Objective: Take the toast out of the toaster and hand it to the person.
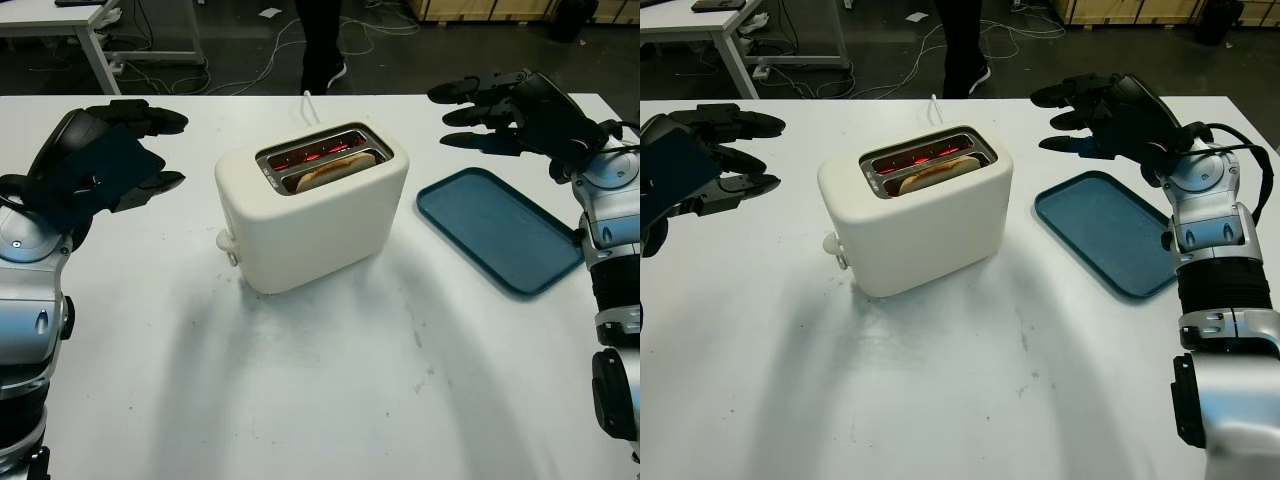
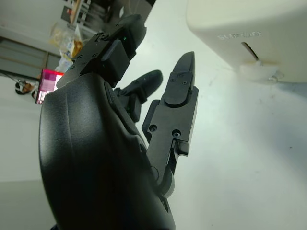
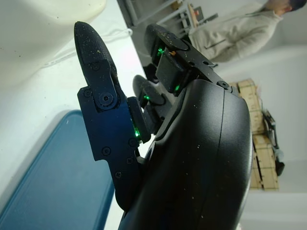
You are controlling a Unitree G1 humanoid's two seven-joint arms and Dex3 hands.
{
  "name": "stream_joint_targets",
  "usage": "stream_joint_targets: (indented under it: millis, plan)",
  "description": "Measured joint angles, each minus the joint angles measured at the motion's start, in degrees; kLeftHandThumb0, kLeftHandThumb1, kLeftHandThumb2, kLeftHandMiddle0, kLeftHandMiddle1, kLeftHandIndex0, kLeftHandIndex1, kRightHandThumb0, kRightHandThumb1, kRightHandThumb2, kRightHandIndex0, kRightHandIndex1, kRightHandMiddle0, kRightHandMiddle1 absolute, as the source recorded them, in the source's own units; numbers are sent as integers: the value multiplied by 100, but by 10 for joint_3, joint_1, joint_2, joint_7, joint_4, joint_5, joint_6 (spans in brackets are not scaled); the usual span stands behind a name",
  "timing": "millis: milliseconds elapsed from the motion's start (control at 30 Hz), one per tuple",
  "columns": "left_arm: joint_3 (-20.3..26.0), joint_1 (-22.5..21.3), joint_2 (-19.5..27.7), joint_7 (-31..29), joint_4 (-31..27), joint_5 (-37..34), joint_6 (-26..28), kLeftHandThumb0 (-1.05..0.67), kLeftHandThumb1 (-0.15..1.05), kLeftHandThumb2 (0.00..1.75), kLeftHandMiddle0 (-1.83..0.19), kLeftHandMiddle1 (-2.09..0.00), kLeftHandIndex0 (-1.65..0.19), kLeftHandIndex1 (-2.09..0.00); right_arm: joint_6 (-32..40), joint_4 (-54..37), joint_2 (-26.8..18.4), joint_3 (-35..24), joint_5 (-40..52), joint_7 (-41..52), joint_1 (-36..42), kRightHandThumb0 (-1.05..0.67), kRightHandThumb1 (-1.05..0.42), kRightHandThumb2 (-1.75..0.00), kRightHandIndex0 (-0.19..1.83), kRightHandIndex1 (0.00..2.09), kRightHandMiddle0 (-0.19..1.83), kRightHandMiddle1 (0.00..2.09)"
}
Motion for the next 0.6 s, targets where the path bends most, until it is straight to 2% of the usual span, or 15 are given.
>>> stream_joint_targets:
  millis: [600]
  plan:
    - [1, 0, 0, 2, 0, 0, 3, -15, 92, 8, -30, -105, -53, -29, -6, -2, 0, 2, 0, 3, 0, -63, -89, 0, 68, 8, 65, 0]
